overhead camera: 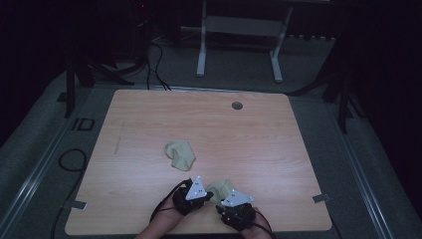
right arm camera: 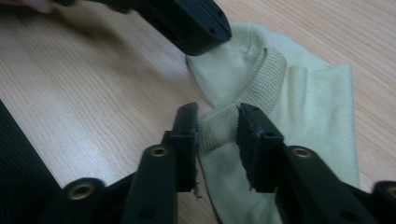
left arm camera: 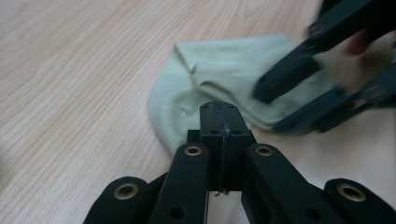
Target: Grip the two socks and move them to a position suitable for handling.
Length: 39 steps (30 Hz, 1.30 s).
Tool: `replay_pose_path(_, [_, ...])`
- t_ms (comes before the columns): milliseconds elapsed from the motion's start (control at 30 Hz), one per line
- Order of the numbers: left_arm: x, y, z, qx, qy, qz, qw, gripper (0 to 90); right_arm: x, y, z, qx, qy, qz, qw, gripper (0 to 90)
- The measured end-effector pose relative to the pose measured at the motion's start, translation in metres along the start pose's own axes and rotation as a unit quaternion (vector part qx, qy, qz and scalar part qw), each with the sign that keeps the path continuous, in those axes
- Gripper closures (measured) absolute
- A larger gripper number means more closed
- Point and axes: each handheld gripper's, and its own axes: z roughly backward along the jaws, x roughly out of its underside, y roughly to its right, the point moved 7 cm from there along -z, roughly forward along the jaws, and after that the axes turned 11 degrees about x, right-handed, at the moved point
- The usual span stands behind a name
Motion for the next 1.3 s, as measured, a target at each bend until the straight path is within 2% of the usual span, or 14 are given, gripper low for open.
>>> replay_pose_path(67, [0.003,-0.003,-0.004,0.002,-0.005,0.003,1.0,89.3,0.001,-0.001,0.001,0.001,0.004,0.005,1.0,81.0])
replay_pose_path(133, [0.003,-0.004,-0.004,0.004,-0.005,0.004,1.0,89.3,0.001,-0.001,0.001,-0.001,0.002,0.01,1.0,83.4])
replay_pose_path(300, [0.003,-0.005,-0.004,0.007,-0.003,0.013,0.9999,89.4,-0.003,0.007,0.01,0.002,0.016,-0.012,0.9998,85.2])
replay_pose_path(467, [0.003,-0.004,-0.004,0.003,-0.004,0.011,0.9999,89.5,-0.007,0.032,0.033,0.023,0.041,-0.043,0.998,85.2])
replay_pose_path(600, [0.002,-0.004,-0.004,0.0,-0.007,0.011,0.9999,89.6,-0.001,0.055,0.044,0.038,0.04,-0.07,0.996,85.0])
replay_pose_path(767, [0.002,-0.004,-0.004,0.002,-0.009,0.01,0.9999,89.6,0.015,0.078,0.05,0.054,0.03,-0.099,0.9932,84.6])
replay_pose_path(800, [0.002,-0.004,-0.004,0.002,-0.01,0.009,0.9999,89.6,0.019,0.081,0.05,0.057,0.027,-0.105,0.9925,83.3])
replay_pose_path(900, [0.002,-0.005,-0.004,0.005,-0.008,0.015,0.9998,89.5,0.029,0.095,0.048,0.059,0.017,-0.136,0.9888,69.1])
replay_pose_path(967, [0.002,-0.004,-0.004,0.004,-0.007,0.017,0.9998,89.6,0.03,0.103,0.049,0.07,0.019,-0.139,0.9876,66.7])
replay_pose_path(1033, [0.002,-0.004,-0.005,0.005,-0.006,0.017,0.9998,89.5,0.027,0.108,0.049,0.081,0.027,-0.137,0.9869,76.6])
replay_pose_path(1100, [0.002,-0.003,-0.005,0.004,-0.005,0.019,0.9998,89.5,0.024,0.108,0.044,0.09,0.024,-0.125,0.9878,86.4])
replay_pose_path(1133, [0.002,-0.003,-0.005,0.005,-0.005,0.019,0.9998,89.5,0.024,0.107,0.041,0.086,0.02,-0.123,0.9885,89.6])
replay_pose_path(1267, [0.002,-0.002,-0.004,0.006,-0.006,0.02,0.9998,89.5,0.027,0.103,0.028,0.08,0.001,-0.109,0.9908,89.8])
replay_pose_path(1300, [0.003,-0.002,-0.004,0.008,-0.005,0.022,0.9997,89.5,0.032,0.102,0.021,0.079,-0.011,-0.105,0.9913,89.9])
